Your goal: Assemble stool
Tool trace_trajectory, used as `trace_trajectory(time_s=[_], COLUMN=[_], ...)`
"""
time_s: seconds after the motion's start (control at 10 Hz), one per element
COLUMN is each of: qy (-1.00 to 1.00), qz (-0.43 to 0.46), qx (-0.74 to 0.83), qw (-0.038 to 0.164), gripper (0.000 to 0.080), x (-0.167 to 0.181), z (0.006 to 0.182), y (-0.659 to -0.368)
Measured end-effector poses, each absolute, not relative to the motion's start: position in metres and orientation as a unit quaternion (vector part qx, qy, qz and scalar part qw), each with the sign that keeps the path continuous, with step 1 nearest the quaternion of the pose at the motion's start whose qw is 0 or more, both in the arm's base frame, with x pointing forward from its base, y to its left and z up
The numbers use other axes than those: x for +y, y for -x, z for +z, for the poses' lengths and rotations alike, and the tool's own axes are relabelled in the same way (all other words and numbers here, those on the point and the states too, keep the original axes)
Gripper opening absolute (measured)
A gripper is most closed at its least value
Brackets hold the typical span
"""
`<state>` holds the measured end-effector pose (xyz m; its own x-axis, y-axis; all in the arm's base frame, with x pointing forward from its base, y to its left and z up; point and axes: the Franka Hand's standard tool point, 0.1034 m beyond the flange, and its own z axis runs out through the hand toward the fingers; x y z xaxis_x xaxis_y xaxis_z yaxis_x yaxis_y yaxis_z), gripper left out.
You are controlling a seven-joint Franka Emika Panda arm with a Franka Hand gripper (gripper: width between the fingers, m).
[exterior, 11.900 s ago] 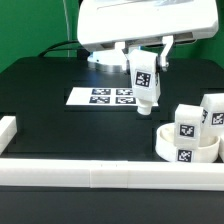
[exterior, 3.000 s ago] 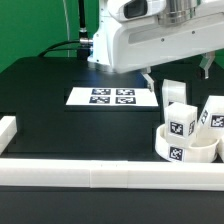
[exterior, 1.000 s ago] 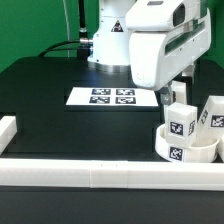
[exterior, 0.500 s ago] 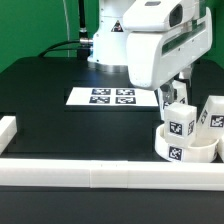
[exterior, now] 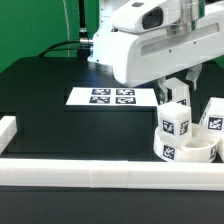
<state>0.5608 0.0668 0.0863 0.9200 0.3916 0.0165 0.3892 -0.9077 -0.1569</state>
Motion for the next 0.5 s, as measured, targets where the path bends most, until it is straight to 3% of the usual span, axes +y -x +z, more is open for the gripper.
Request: trace_trajectory(time_s=[0.5], qy=[0.996], qz=[0.021], qx=[0.003], qw=[0.084], gripper=[0.0340], x=[0.0718], z=[0.0866], y=[-0.5613])
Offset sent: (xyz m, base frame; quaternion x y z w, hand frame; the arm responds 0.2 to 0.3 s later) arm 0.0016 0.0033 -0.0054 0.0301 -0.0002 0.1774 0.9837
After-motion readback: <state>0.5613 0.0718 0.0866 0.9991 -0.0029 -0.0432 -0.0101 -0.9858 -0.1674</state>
